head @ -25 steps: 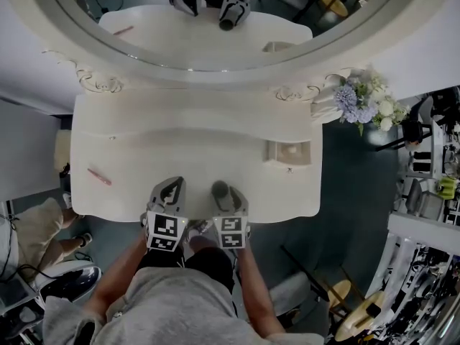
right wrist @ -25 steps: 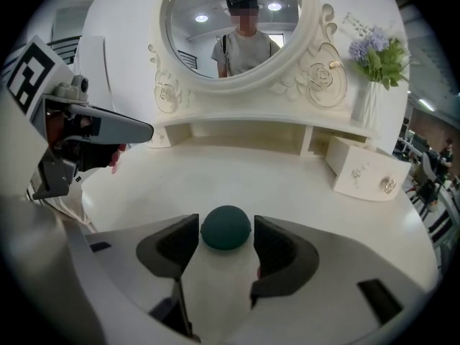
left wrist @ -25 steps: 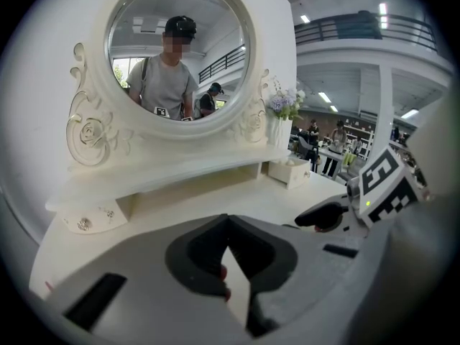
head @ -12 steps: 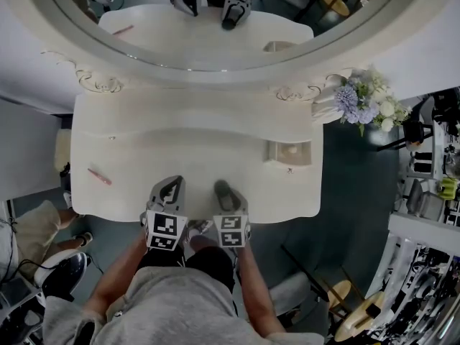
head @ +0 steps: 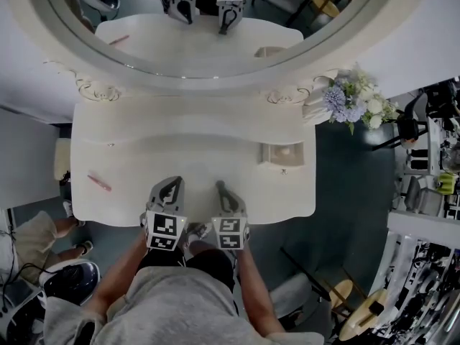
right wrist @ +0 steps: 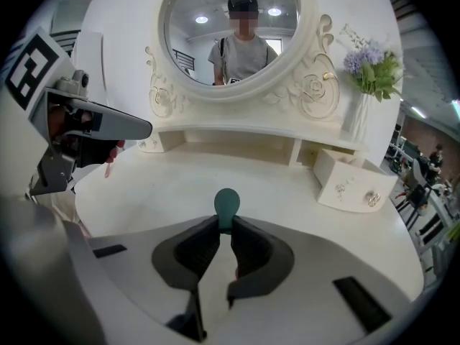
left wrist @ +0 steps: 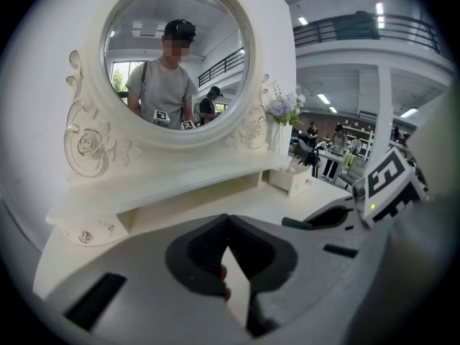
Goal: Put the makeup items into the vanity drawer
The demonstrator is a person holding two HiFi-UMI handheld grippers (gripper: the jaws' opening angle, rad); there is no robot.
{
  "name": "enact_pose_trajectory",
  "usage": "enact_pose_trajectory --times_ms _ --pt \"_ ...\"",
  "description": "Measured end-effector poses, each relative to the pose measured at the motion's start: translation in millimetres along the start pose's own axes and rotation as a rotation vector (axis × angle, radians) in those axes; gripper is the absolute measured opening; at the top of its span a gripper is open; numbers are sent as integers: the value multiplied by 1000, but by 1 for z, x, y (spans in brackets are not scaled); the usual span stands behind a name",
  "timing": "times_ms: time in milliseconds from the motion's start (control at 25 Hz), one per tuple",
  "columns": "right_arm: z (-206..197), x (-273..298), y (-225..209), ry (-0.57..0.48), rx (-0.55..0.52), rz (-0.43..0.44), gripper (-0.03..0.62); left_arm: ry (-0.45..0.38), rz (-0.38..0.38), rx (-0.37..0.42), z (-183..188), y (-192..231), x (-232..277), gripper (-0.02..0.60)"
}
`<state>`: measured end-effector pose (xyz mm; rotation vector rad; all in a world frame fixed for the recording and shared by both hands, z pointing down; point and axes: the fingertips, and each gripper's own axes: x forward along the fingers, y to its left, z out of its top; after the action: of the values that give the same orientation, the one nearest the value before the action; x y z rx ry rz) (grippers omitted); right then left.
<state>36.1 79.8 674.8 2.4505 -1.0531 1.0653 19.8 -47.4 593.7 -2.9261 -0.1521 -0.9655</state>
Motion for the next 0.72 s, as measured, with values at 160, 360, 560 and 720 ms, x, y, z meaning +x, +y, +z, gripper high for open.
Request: enact_pose_trajectory --times_ms 160,360,560,720 --pt "24 -18 -6 -51 10 -23 58 -37 -15 15 23 -2 -1 2" --pt "57 -44 -18 -122 17 -63 58 -93 -52 46 57 -9 -2 2" --pt "84 -73 -33 -191 28 -122 58 -156 -103 79 92 -22 -3 2" --pt "98 -93 -46 -239 66 -172 58 -198 -130 104 113 -30 -4 2"
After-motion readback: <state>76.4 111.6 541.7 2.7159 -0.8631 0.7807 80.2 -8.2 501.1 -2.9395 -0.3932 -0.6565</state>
